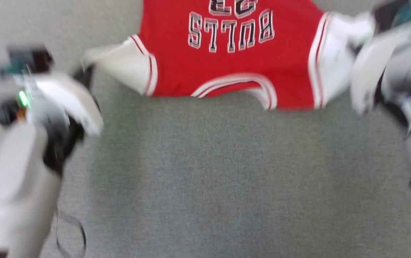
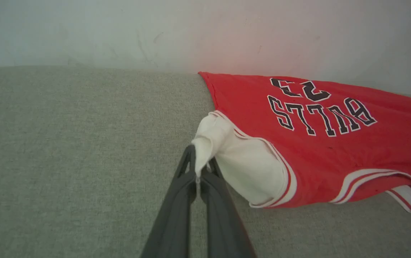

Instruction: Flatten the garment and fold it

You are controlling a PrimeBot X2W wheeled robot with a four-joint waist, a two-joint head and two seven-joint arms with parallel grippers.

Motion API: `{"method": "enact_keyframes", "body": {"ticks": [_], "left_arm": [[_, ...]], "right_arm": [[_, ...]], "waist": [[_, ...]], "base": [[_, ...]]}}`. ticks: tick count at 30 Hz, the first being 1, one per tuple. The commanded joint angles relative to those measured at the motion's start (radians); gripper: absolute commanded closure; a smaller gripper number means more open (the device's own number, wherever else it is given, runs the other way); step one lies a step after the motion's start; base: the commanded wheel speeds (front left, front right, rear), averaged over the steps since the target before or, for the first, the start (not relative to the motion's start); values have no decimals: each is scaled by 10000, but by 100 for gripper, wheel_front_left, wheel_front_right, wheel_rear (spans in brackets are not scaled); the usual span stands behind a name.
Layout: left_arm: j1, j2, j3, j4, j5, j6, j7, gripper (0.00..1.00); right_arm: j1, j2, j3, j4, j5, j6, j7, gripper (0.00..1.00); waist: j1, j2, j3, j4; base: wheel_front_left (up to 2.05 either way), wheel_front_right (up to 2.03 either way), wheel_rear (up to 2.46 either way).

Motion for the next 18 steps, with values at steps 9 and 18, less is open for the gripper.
{"method": "enact_keyframes", "body": {"ticks": [9,18], "left_arm": [[4724,461,574,-3084,-1305,1395,937,100],[8526,517,1283,-4895,-1956,2764,837,100]], "right_arm": [[4027,324,-1149,-1954,454,-21,651,100],[7301,1477,-3059,-3688,-196,-21,948,100]], "waist": [[1,0,-2116,160],[1,0,-2783,332]], "base": [[0,0,0],[0,0,0]]}}
